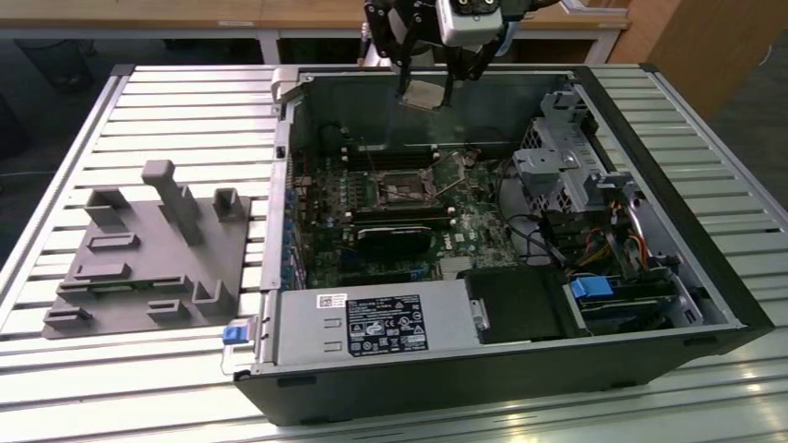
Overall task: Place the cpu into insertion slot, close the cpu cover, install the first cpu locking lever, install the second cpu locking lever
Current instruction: 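Place the cpu into insertion slot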
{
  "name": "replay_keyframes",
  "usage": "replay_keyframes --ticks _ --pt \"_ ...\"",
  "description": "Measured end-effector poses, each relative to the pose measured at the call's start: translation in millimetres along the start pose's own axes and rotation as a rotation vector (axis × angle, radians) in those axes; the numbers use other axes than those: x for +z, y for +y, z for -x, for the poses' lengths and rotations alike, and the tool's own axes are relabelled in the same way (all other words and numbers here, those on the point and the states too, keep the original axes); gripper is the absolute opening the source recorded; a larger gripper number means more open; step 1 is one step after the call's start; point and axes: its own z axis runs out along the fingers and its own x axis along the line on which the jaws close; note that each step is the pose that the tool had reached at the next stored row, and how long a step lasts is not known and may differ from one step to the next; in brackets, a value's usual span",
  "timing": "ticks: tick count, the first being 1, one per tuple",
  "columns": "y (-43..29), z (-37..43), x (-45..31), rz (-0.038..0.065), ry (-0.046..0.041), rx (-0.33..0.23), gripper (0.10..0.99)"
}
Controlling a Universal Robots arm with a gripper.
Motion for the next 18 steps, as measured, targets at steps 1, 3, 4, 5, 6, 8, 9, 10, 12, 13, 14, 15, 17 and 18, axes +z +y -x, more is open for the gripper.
replay_keyframes --ticks 1,3,4,5,6,8,9,10,12,13,14,15,17,18 --pt "0.0 0.0 0.0 0.0 -0.0004 0.005 0.541" --pt "0.0 0.0 0.1 0.0 -0.0013 0.015 0.541" --pt "0.0 0.0 0.1 0.0 -0.0018 0.02 0.541" --pt "0.0 0.0 0.2 0.0 -0.0022 0.025 0.541" --pt "0.0 0.0 0.2 0.001 -0.0026 0.03 0.541" --pt "0.0 0.0 0.2 0.001 -0.0035 0.039 0.541" --pt "0.0 0.0 0.2 0.001 -0.0039 0.044 0.541" --pt "0.0 0.0 0.3 0.001 -0.0043 0.049 0.541" --pt "0.0 0.0 0.3 0.001 -0.0051 0.058 0.541" --pt "0.0 0.0 0.3 0.001 -0.0055 0.063 0.541" --pt "0.0 0.0 0.4 0.001 -0.0059 0.067 0.541" --pt "0.0 0.0 0.4 0.001 -0.0063 0.072 0.541" --pt "0.0 0.0 0.4 0.002 -0.0071 0.081 0.541" --pt "0.0 0.0 0.4 0.002 -0.0075 0.085 0.541"
